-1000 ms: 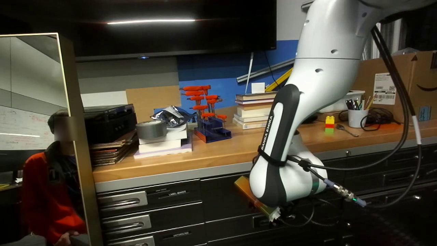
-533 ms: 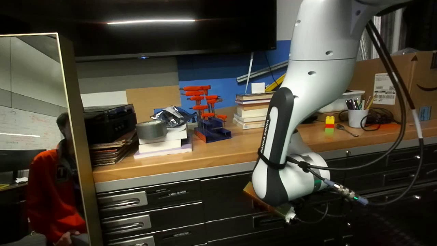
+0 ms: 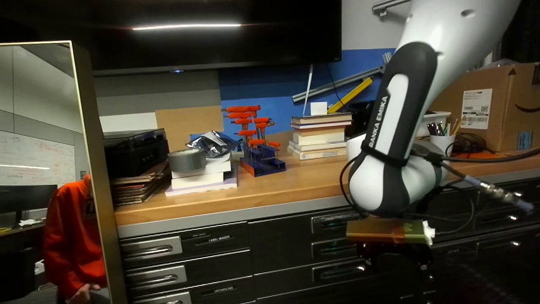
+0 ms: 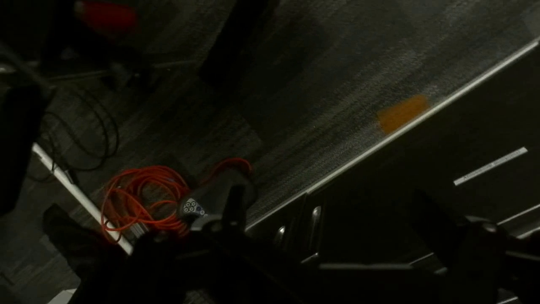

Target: Pick up the black objects from the countertop, put them in the drawer and close the drawer.

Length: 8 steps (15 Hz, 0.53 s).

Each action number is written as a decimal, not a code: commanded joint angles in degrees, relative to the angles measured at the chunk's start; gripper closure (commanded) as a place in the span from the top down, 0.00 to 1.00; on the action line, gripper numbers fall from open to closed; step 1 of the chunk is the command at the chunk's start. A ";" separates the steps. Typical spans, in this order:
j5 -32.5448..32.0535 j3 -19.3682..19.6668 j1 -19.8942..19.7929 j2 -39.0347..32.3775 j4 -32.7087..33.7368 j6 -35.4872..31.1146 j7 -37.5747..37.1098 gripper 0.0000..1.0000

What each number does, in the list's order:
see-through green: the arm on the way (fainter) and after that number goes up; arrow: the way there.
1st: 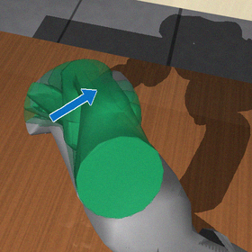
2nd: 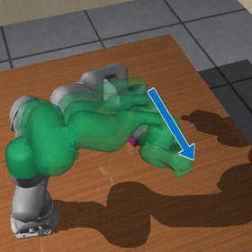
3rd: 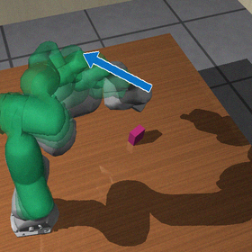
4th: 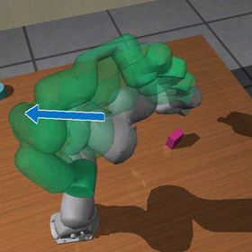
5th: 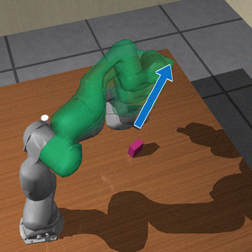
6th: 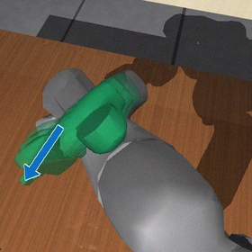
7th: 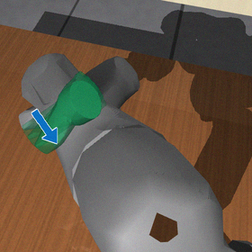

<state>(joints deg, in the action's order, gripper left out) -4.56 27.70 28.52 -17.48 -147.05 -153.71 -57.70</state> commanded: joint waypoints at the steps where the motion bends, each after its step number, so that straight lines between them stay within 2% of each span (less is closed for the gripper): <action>1: -9.23 4.29 2.03 14.35 -5.55 8.45 6.46 1.00; 4: -16.91 4.15 2.13 23.64 -6.52 16.41 9.77 1.00; 5: -19.46 -7.58 -9.15 26.74 -6.37 19.57 10.69 1.00; 8: -17.28 -17.72 -15.20 35.58 -7.62 26.84 19.08 1.00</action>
<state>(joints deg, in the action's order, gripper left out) -22.34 19.62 20.45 7.23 -151.84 -133.04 -46.05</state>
